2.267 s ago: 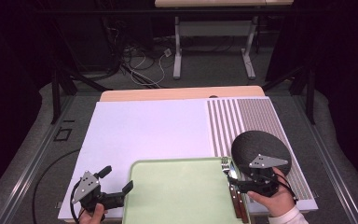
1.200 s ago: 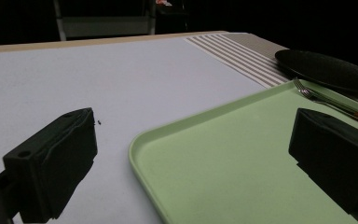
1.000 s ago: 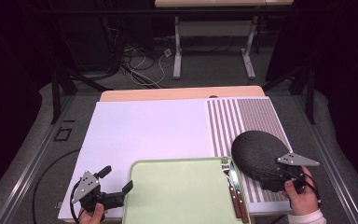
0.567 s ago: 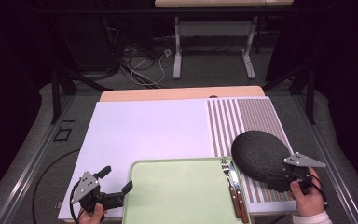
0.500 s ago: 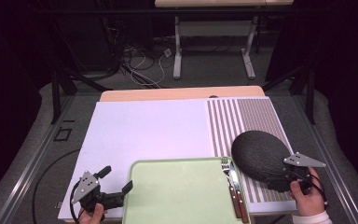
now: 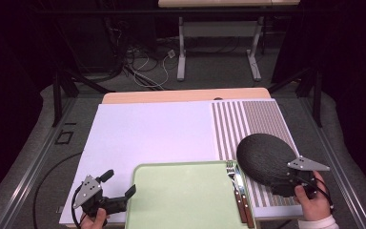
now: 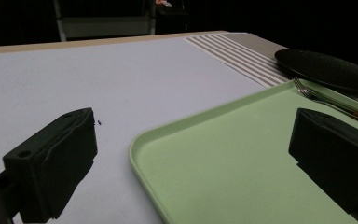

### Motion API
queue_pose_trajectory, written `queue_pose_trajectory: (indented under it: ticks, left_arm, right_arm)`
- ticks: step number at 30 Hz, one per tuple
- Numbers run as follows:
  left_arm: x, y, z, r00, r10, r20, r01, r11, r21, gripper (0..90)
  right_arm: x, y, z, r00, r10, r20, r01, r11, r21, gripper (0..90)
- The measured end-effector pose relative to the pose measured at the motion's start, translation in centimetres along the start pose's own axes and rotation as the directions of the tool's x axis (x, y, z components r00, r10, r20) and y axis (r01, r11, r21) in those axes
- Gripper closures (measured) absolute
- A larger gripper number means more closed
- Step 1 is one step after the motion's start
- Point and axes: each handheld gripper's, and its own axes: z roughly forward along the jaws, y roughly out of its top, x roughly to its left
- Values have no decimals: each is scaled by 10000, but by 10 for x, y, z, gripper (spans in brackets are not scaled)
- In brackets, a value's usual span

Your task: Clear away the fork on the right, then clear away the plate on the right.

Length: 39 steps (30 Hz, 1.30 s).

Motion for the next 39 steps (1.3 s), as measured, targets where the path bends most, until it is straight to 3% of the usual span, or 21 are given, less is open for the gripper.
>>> queue_pose_trajectory:
  ticks: [18,26,31,35,39]
  left_arm:
    - [-1,0,0,10000,-13,0,13,10000,12,10]
    - [0,-1,-1,10000,-9,-53,9,10000,39,10]
    - [-1,-1,1,9999,-107,-37,107,9999,38,10]
    - [-1,-1,0,10000,-60,-59,60,10000,48,10]
    - [0,-1,0,9999,-103,-96,103,9999,17,10]
  right_arm:
    - [3,9,0,9977,-679,-46,680,9973,264,0]
    - [8,10,5,9907,-1349,-165,1356,9889,606,0]
    - [9,13,6,9884,-1453,-432,1483,9858,791,0]
    - [11,13,8,9826,-1814,-406,1846,9779,983,0]
    - [12,14,7,9693,-2432,-354,2457,9603,1320,0]
